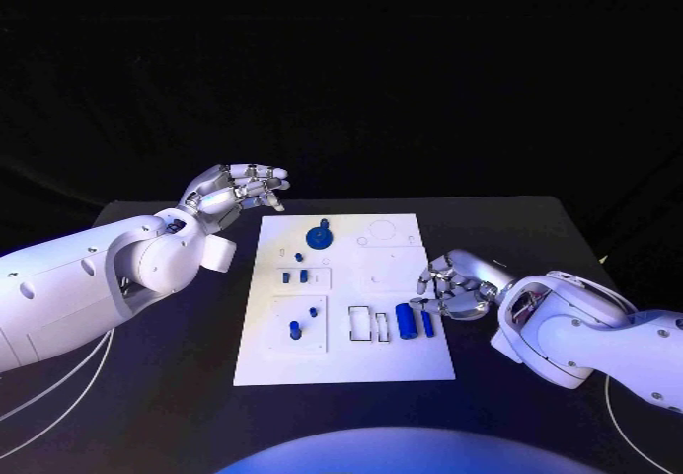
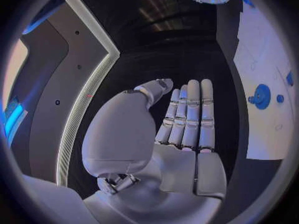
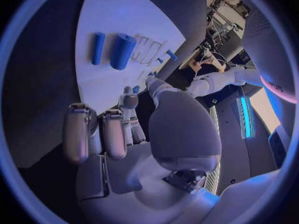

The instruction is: Assemble the parts on the task board

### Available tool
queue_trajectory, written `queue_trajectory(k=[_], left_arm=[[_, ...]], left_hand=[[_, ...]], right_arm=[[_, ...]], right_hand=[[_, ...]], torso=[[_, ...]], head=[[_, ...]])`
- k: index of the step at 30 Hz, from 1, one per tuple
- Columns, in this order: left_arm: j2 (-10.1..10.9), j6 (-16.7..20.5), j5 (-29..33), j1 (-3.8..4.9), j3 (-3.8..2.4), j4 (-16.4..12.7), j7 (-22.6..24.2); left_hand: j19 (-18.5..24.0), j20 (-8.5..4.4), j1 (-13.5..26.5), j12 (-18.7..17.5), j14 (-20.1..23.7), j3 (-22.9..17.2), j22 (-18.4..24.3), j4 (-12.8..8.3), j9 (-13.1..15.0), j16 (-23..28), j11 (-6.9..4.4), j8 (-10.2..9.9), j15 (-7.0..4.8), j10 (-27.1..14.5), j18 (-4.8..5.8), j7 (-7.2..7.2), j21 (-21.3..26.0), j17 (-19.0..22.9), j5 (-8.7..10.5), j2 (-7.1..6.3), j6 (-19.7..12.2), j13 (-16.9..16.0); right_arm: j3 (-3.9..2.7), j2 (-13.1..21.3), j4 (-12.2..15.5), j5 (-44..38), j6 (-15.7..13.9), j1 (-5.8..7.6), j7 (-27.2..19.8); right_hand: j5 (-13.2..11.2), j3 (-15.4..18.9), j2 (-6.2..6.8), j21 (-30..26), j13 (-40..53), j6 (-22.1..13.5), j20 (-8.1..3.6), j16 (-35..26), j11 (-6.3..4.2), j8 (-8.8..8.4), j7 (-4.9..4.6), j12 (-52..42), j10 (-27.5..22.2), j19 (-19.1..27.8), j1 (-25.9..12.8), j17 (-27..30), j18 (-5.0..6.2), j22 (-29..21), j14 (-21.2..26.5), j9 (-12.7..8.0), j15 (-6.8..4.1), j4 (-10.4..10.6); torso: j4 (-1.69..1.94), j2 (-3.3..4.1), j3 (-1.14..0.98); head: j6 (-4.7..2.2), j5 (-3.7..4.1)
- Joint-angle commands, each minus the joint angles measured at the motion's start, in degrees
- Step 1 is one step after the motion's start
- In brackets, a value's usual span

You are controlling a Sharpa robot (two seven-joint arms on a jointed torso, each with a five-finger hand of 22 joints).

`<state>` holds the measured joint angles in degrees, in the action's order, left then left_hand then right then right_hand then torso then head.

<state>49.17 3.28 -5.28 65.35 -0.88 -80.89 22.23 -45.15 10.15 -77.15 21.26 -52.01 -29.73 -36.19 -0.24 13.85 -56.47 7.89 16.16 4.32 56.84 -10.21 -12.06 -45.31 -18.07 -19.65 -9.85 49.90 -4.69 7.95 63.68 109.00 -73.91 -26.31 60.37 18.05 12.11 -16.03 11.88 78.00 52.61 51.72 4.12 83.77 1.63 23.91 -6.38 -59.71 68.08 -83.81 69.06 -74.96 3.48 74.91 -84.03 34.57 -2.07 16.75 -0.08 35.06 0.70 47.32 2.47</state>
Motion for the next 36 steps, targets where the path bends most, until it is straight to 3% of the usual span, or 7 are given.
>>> queue_trajectory(k=[1, 3, 7, 10, 15, 32, 36], left_arm=[[0.3, -1.2, 0.1, -0.02, -0.01, -0.5, 0.2], [0.4, -1.2, 0.1, -0.02, -0.01, -0.7, 0.2], [0.5, -1.2, 0.1, -0.02, -0.01, -0.9, 0.2], [0.6, -1.2, 0.1, -0.03, -0.01, -1.0, 0.2], [0.7, -1.2, 0.1, -0.03, -0.02, -1.2, 0.3], [1.0, -1.1, 0.1, -0.03, -0.02, -1.7, 0.3], [1.1, -1.1, 0.1, -0.03, -0.02, -1.7, 0.2]], left_hand=[[0.4, 0.12, 0.3, -0.3, 0.2, 0.3, -0.1, -0.1, 0.0, 0.3, 0.47, -0.1, 0.36, 0.0, -0.01, -0.03, -0.2, 0.0, -0.11, 0.46, -0.1, 0.1], [0.4, 0.12, 0.3, -0.3, 0.2, 0.3, -0.1, -0.1, 0.0, 0.3, 0.47, -0.1, 0.36, 0.0, -0.01, -0.03, -0.2, 0.0, -0.11, 0.46, -0.1, 0.1], [0.4, 0.13, 0.4, -0.4, 0.2, 0.3, -0.1, -0.1, 0.0, 0.3, 0.48, -0.1, 0.37, 0.0, -0.01, -0.02, -0.2, 0.1, -0.11, 0.44, -0.1, 0.1], [0.4, 0.13, 0.4, -0.4, 0.2, 0.3, -0.1, -0.1, 0.0, 0.3, 0.48, -0.1, 0.37, 0.0, -0.01, -0.02, -0.2, 0.1, -0.11, 0.44, -0.1, 0.1], [0.4, 0.13, 0.4, -0.4, 0.2, 0.3, -0.1, -0.1, 0.0, 0.3, 0.48, -0.1, 0.37, 0.0, -0.01, -0.02, -0.2, 0.1, -0.11, 0.44, -0.1, 0.1], [0.5, 0.15, 0.4, -0.4, 0.2, 0.3, 0.0, -0.1, 0.0, 0.3, 0.47, -0.1, 0.38, -0.1, -0.01, -0.01, -0.1, 0.1, -0.13, 0.44, -0.2, 0.1], [0.5, 0.15, 0.4, -0.4, 0.2, 0.3, 0.0, -0.1, 0.0, 0.3, 0.47, -0.1, 0.38, -0.1, -0.01, -0.01, -0.1, 0.1, -0.13, 0.44, -0.2, 0.1]], right_arm=[[0.0, -0.3, 0.2, -6.2, -0.6, -0.99, 4.8], [0.0, -0.7, 0.1, -7.2, -0.9, -1.66, 5.8], [0.0, -1.7, -0.4, -8.8, -0.5, -2.26, 7.2], [0.0, -2.6, -1.2, -9.9, 0.4, -2.57, 8.6], [0.0, -3.8, -2.0, -10.9, 0.7, -2.87, 9.6], [0.0, -7.1, -4.6, -12.0, 2.9, -3.71, 11.8], [0.0, -7.2, -4.7, -12.7, 3.6, -3.92, 12.5]], right_hand=[[0.3, 1.2, -0.04, 0.3, 0.4, -0.4, -0.27, 0.4, 0.08, 0.16, 0.24, -0.3, 0.2, -2.0, -1.0, -0.2, -1.15, 12.0, -3.3, 0.5, -0.19, -0.1], [1.3, 2.4, -0.1, 0.3, 0.7, -0.9, -0.26, 0.5, 0.12, 0.16, 0.21, -0.2, 0.1, -2.0, -1.8, -0.3, -1.14, 12.0, -3.3, 1.0, -0.17, 0.0], [1.0, 3.6, -0.28, 0.3, 1.0, -1.4, -0.21, 0.5, 0.2, -0.02, 0.12, -0.1, 0.0, -1.9, -2.6, -0.3, -1.13, 12.0, -3.2, 1.3, -0.1, 0.0], [0.6, 4.8, -0.49, 0.0, 0.9, -1.7, -0.14, 0.5, 0.29, -0.17, 0.03, 0.3, -0.3, -1.8, -3.3, -0.3, -1.09, 11.9, -3.2, 1.6, -0.02, 0.0], [0.5, 5.9, -0.87, 0.0, 1.2, -1.7, -0.1, 0.5, 0.3, -0.13, 0.03, 0.4, -0.3, -1.8, -3.7, -0.2, -1.08, 11.9, -3.2, 1.9, 0.01, 0.0], [0.3, 8.7, -2.06, -0.2, 2.1, -1.6, -0.08, 0.3, 0.24, 0.06, 0.12, 0.3, -0.1, -1.7, -4.7, 0.1, -1.02, 11.8, -3.1, 2.7, -0.02, 0.1], [0.3, 9.9, -2.53, -0.2, 2.6, -1.5, -0.08, 0.3, 0.22, 0.14, 0.17, 0.1, 0.1, -1.7, -5.0, 0.1, -1.03, 11.9, -3.1, 3.0, -0.04, 0.1]], torso=[[-0.96, -0.02, 0.2], [-1.21, 0.04, 0.25], [-1.26, 0.04, 0.42], [-0.86, 0.24, 0.63], [-0.49, 0.41, 0.7], [-0.61, 0.62, 0.49], [-0.64, 0.57, 0.56]], head=[[0.18, -0.13], [0.29, -0.16], [0.35, -0.01], [0.23, 0.34], [0.22, 0.63], [0.51, 0.02], [0.63, 0.01]])
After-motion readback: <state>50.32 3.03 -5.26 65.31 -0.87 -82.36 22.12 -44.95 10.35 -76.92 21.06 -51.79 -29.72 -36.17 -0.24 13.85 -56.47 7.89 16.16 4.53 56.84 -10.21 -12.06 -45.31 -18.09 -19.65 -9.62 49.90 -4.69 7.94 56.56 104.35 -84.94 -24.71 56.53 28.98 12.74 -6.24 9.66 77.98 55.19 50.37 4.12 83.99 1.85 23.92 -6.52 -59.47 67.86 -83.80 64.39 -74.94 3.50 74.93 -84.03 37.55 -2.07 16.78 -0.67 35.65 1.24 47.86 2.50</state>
